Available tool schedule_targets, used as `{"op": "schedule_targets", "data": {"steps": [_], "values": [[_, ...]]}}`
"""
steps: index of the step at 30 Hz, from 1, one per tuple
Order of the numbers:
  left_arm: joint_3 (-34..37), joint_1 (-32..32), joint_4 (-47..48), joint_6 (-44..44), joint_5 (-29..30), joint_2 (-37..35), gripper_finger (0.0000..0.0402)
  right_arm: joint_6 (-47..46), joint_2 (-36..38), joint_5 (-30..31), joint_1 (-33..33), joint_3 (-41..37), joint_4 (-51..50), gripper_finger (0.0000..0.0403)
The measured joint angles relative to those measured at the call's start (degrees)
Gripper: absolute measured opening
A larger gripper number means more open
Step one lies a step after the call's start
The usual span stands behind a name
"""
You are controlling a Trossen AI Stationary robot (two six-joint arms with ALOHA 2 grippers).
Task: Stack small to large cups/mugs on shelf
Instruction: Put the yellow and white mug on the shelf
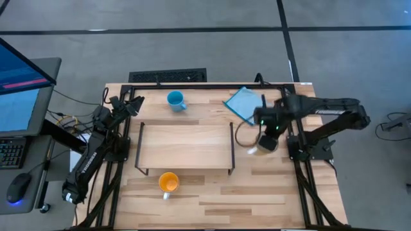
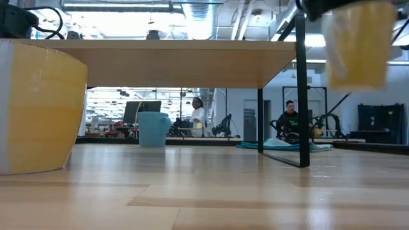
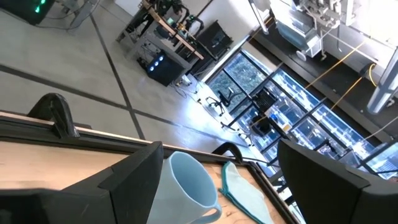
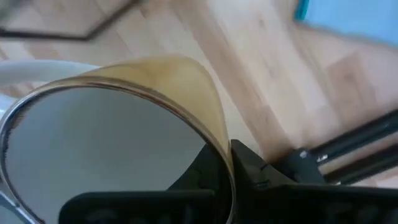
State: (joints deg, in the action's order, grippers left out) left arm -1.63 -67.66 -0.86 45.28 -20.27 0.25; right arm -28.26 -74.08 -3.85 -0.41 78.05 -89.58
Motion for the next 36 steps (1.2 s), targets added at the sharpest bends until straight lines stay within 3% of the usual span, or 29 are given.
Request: {"op": "schedule_targets", "data": {"steps": [11,19,28,36], "values": [[0.0,0.0,0.0,0.0,0.0,0.0,0.0308,18.3,-4.6,6.2,-11.8,21.7,-0.4,0.0025],[0.0,0.0,0.0,0.0,0.0,0.0,0.0308,35.0,-16.5,6.1,-17.3,38.8,-0.5,0.0025],[0.0,0.0,0.0,-1.8,0.0,0.0,0.0308,46.8,-28.4,5.2,-15.9,53.0,-0.4,0.0025],[0.0,0.0,0.0,-4.0,-0.1,0.0,0.0308,49.3,-33.2,2.2,-10.2,55.9,-0.5,0.0025]]}}
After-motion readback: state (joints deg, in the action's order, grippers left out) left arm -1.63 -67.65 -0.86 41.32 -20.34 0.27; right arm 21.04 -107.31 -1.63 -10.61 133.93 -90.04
